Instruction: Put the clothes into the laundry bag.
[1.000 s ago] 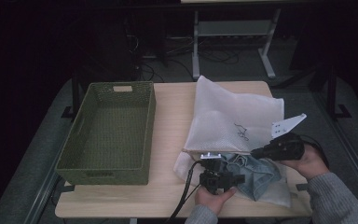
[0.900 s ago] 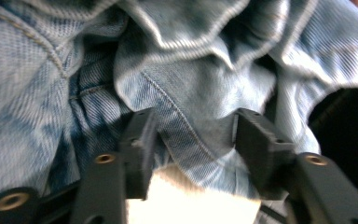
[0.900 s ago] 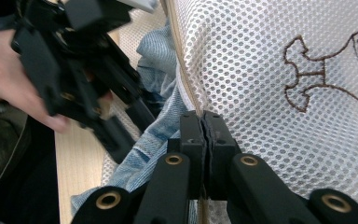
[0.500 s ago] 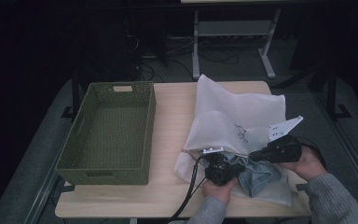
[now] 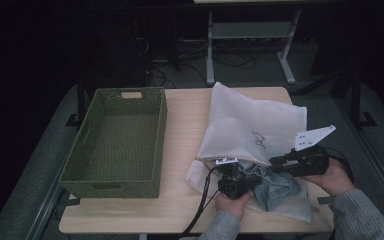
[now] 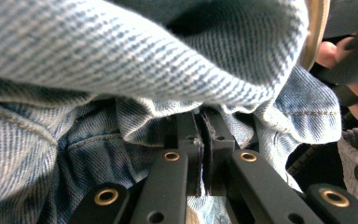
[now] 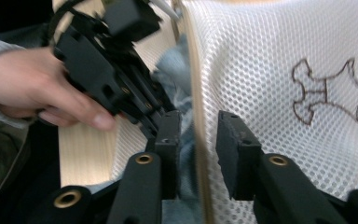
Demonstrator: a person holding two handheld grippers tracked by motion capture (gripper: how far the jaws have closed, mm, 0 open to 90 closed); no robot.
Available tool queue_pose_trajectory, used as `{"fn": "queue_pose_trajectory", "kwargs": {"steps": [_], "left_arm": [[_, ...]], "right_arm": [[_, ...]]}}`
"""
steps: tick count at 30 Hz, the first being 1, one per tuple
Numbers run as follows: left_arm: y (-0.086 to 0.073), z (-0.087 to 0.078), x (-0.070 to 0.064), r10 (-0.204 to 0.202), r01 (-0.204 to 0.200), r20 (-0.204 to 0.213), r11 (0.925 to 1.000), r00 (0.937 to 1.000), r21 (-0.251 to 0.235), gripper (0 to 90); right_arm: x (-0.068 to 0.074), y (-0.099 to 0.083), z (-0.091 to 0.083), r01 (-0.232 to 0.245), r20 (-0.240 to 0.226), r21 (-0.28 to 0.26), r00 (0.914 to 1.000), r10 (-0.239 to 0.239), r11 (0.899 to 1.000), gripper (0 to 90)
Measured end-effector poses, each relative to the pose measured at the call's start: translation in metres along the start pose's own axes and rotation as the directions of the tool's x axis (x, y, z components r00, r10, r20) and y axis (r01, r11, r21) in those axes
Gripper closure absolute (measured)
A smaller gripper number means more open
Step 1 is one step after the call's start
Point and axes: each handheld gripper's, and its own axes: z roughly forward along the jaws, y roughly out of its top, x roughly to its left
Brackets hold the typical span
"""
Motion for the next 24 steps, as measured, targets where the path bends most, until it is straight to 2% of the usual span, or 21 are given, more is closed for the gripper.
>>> {"fn": "queue_pose_trajectory", "kwargs": {"steps": [4,9,13,17,24], "left_arm": [[0.001,0.002,0.001,-0.004,0.004,0.000,1.0000,1.0000,0.004,87.4],[0.005,0.006,0.001,-0.013,0.013,0.000,0.9998,0.9999,0.015,87.4],[0.008,0.009,0.001,-0.009,0.009,-0.007,0.9998,0.9999,0.018,87.3],[0.011,0.012,0.000,-0.025,0.025,-0.005,0.9994,0.9997,0.024,87.3],[0.013,0.017,0.000,-0.033,0.034,-0.003,0.9989,0.9994,0.032,87.3]], "right_arm": [[0.014,0.000,-0.005,0.035,0.000,-0.023,0.9994,-0.035,0.999,66.6],[0.036,-0.007,-0.001,0.086,-0.005,-0.003,0.9963,-0.086,0.996,65.8],[0.046,-0.019,0.011,0.104,-0.020,0.024,0.9944,-0.103,0.994,65.9],[0.051,-0.030,0.025,0.105,-0.037,0.050,0.9940,-0.103,0.993,65.9],[0.058,-0.038,0.048,0.135,-0.057,0.096,0.9899,-0.130,0.986,66.3]]}}
